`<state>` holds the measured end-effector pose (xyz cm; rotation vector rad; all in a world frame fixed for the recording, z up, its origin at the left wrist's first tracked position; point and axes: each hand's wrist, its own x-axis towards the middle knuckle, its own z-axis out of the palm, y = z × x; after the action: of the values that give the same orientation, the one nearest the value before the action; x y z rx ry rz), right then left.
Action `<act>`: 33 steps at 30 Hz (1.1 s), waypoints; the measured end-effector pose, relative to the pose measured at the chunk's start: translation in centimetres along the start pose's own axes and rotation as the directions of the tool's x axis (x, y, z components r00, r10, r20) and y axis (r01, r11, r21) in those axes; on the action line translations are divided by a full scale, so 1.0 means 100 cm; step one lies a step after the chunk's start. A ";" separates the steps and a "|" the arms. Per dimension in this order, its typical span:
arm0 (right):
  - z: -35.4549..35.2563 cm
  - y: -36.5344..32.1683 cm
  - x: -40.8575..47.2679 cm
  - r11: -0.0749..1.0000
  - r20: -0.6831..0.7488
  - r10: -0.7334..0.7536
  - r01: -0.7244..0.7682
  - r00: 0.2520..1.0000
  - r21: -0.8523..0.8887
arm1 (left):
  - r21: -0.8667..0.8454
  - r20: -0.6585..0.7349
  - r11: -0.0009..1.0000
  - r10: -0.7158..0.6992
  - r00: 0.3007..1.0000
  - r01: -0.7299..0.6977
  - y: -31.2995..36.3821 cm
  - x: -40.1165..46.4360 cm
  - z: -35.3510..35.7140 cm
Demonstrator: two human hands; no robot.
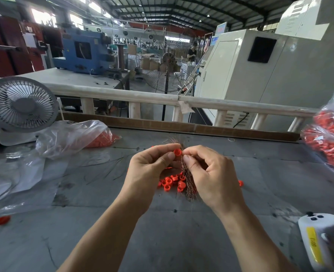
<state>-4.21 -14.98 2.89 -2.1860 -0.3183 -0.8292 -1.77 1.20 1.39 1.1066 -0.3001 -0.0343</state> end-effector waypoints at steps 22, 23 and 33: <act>-0.002 -0.004 0.000 1.000 0.009 0.002 -0.002 1.000 0.017 | 0.018 0.003 1.000 0.013 1.000 -0.013 0.000 0.001 -0.001; -0.002 -0.004 0.000 0.999 0.020 0.019 -0.020 1.000 0.034 | 0.011 0.007 1.000 0.013 1.000 -0.013 0.000 0.001 -0.001; 0.001 -0.001 -0.001 0.966 0.156 0.172 -0.198 0.973 0.168 | -0.112 0.056 0.992 -0.044 0.997 0.050 0.003 0.001 -0.002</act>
<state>-4.32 -14.80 2.82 -2.0677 -0.2439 -0.5235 -1.68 1.46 1.60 1.0013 -0.3164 -0.1221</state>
